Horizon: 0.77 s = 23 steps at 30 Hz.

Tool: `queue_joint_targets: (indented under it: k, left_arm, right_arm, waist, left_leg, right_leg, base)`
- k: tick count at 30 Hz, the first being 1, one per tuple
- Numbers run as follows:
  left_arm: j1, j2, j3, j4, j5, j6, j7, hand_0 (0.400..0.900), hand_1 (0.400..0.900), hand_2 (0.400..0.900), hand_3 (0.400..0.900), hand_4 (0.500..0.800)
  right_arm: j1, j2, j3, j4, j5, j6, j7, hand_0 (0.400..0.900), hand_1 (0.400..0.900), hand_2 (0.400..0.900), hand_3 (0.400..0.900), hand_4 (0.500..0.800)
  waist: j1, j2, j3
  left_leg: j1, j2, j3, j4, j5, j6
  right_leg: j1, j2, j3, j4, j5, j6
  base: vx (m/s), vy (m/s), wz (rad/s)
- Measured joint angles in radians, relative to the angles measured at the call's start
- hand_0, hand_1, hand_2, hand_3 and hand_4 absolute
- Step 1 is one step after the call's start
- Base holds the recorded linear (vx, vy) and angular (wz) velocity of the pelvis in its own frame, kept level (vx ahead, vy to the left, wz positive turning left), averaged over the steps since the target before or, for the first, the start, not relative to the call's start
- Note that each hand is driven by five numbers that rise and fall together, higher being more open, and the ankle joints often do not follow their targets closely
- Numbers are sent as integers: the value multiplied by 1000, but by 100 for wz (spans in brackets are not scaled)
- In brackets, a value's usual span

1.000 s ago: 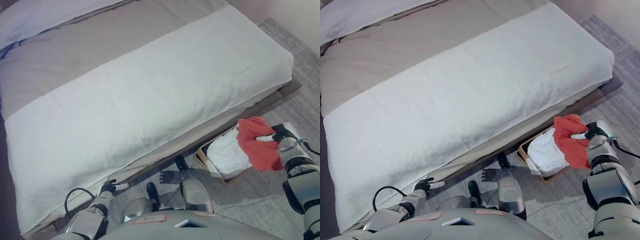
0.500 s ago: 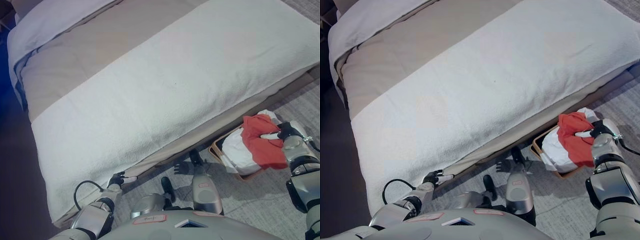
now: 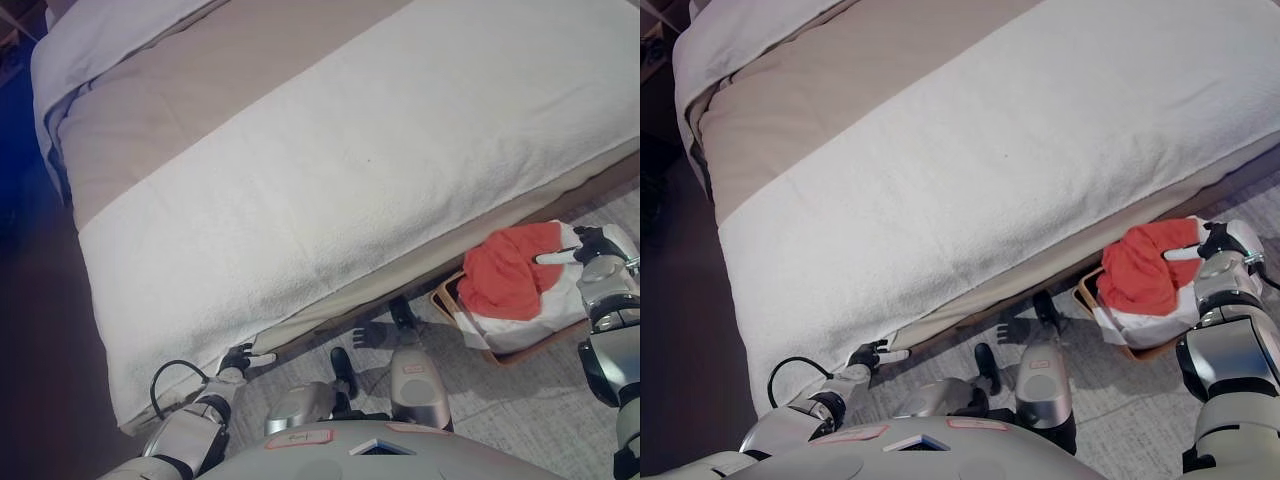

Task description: Put the clothes on the bed into the basket.

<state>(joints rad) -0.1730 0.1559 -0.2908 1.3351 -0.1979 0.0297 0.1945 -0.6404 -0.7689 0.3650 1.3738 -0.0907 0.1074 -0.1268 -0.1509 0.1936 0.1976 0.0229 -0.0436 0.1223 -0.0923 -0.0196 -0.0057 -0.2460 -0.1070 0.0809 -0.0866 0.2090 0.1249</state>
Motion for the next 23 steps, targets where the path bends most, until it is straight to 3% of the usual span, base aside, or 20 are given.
queue_joint_targets:
  k: [16, 23]
  left_arm:
    - [-3, 0, 3, 0, 0, 0, 0, 900, 900, 900, 900, 800]
    - [-1, 5, 64, 2, 5, 2, 2, 900, 900, 900, 900, 800]
  right_arm:
    - [0, 0, 0, 5, 0, 0, 0, 900, 900, 900, 900, 800]
    - [74, 48, -98, -29, 68, -11, -14, 900, 900, 900, 900, 800]
  waist:
    - [19, -26, 18]
    - [22, -50, 25]
  left_leg:
    - [3, 0, 2, 1, 0, 0]
    - [28, 7, -2, 7, -3, -4]
  right_leg:
    - [3, 1, 2, 0, 0, 0]
    - [33, 8, -4, 0, 0, -4]
  base:
    - [0, 0, 0]
    - [4, -30, 1]
